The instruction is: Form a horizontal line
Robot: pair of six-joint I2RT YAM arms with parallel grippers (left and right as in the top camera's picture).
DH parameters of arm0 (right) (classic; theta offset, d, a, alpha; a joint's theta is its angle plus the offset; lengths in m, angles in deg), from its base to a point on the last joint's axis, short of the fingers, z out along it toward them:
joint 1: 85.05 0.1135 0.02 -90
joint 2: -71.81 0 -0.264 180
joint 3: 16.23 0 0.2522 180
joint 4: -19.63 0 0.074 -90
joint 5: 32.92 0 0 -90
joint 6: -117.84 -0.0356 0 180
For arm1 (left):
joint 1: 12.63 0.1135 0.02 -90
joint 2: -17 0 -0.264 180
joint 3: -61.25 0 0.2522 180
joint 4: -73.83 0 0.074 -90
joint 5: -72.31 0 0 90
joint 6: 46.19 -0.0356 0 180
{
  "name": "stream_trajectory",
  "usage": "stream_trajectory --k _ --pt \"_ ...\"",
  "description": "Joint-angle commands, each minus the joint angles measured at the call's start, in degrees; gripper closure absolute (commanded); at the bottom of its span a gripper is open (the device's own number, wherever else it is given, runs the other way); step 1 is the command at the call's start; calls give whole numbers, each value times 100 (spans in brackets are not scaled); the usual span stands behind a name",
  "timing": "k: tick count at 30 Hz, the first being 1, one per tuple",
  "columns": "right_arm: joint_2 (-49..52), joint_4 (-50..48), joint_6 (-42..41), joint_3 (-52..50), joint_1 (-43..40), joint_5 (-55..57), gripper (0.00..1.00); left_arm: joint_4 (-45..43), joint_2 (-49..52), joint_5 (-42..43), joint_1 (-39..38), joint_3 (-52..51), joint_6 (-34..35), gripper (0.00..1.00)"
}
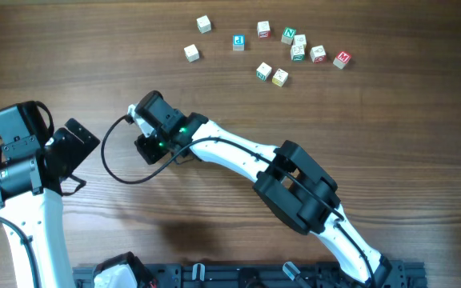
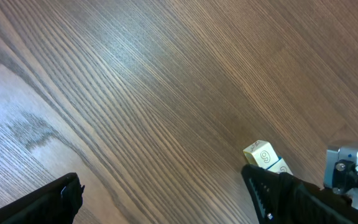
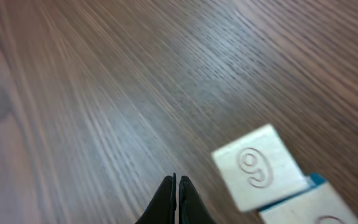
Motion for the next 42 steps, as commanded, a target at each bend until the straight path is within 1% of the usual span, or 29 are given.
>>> stream_trajectory --k 1,8,11,42 --pt "170 17 474 -11 17 361 95 -11 33 -79 31 48 55 0" --pt "170 13 870 -11 17 393 95 -13 33 -79 31 48 55 0" --pt "170 24 868 -11 17 586 95 -13 33 -79 31 48 55 0" --pt "170 -26 861 -11 28 686 95 -13 33 -79 31 48 55 0"
